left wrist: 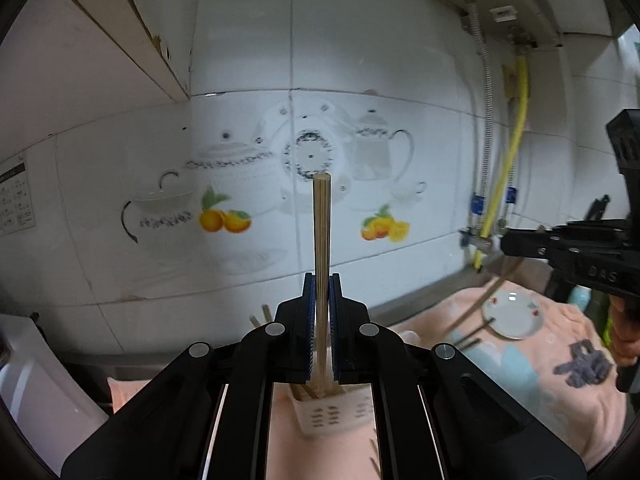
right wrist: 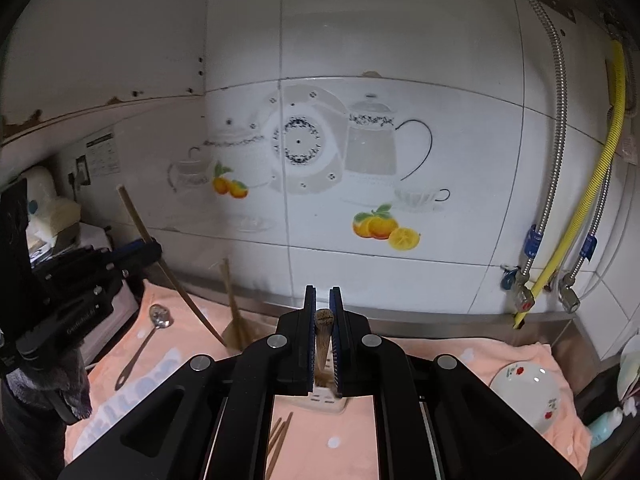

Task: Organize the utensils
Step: 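Lift the held chopsticks and carry them over the white holder with both tools, then lower chopsticks into the holder and open both tools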

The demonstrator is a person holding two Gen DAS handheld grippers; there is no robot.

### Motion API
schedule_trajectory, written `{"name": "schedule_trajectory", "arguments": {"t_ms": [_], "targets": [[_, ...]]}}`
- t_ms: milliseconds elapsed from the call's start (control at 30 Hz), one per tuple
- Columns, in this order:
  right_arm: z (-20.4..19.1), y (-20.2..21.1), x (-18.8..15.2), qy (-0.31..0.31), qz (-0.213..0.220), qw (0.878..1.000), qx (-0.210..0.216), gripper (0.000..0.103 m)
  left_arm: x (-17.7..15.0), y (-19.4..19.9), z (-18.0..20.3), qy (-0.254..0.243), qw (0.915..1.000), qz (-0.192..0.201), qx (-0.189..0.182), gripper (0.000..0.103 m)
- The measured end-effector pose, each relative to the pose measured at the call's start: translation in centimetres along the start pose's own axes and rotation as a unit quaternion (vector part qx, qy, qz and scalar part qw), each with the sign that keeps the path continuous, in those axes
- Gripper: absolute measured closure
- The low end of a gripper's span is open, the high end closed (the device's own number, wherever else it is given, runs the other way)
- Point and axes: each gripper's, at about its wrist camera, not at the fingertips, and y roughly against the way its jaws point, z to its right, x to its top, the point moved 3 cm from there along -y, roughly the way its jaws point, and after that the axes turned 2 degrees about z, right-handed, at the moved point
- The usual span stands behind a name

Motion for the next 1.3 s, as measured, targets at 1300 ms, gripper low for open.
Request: {"name": "schedule_trajectory", "arguments": {"t_ms": [1300], "targets": [[-0.4,-4.4,-4.9,0.007,-0.047,0.999,-0.018,0.075,-8.1,-4.8,-3.8,0.066,0.9951,-0.073,0.015,0.071]]}}
